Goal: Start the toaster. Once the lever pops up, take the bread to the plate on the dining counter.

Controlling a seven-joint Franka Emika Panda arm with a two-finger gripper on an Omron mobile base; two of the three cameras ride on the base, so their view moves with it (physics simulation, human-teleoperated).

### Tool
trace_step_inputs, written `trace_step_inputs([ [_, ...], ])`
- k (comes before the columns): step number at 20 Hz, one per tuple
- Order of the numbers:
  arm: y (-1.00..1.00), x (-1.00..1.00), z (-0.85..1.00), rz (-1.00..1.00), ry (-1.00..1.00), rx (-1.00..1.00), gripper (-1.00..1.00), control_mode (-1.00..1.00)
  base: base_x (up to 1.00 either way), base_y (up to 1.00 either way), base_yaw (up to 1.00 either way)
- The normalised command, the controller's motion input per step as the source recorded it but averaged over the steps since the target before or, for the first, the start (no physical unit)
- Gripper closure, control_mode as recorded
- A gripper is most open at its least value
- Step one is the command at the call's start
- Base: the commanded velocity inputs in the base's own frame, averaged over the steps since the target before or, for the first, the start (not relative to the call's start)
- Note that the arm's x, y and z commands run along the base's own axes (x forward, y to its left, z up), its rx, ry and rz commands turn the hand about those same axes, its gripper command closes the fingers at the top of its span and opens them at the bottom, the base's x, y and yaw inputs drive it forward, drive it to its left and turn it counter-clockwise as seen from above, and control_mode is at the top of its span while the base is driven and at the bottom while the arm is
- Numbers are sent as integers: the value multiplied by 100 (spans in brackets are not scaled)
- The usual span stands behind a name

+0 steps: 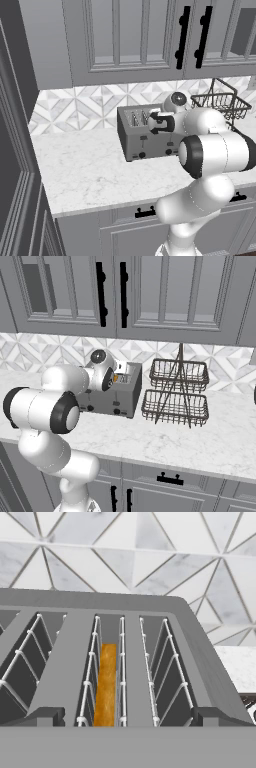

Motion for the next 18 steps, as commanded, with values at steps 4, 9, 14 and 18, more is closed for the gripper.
trace_step_inputs([
  [4,0,0,0,0,0,0,-100,-100,0,0,0],
  [9,0,0,0,0,0,0,-100,-100,0,0,0],
  [14,0,0,0,0,0,0,-100,-100,0,0,0],
  [18,0,0,0,0,0,0,-100,-100,0,0,0],
])
